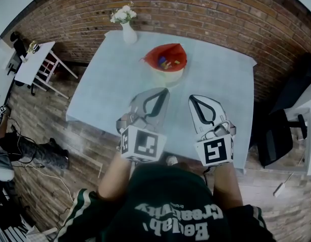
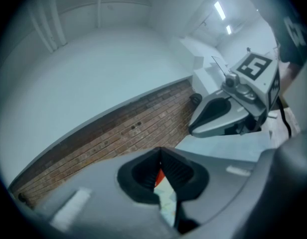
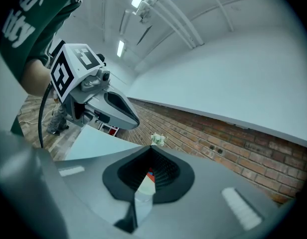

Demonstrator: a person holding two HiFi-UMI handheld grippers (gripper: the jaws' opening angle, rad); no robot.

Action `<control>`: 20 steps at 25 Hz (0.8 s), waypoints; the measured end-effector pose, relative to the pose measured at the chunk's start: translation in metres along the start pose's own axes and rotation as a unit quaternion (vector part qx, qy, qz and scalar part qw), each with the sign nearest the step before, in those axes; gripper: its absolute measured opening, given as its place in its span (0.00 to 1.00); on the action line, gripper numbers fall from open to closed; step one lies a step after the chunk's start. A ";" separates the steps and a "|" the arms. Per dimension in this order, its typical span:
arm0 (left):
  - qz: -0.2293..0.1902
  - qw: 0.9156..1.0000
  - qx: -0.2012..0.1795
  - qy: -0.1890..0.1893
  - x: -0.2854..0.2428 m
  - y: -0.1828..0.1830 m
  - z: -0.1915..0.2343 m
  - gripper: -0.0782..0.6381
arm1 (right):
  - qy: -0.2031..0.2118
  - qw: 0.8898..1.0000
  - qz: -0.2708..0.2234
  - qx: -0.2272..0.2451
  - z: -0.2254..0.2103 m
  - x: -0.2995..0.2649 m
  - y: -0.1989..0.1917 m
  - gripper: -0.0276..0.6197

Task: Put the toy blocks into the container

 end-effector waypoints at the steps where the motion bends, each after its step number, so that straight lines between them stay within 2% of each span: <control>1: 0.000 1.000 -0.001 -0.002 -0.001 0.001 -0.001 0.11 | 0.000 1.000 -0.001 0.001 0.000 0.000 0.000 0.05; 20: -0.006 1.000 -0.005 -0.005 0.007 -0.003 -0.003 0.11 | 0.001 1.000 -0.011 0.009 0.012 0.000 0.007 0.05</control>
Point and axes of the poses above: the fingertips, and each gripper's own axes: x backward along the fingers, z to its left, y out of its top, the point moved 10 cm from there along x, backward along the fingers, and after that the axes turned 8 degrees about x, right-handed, at the moved point
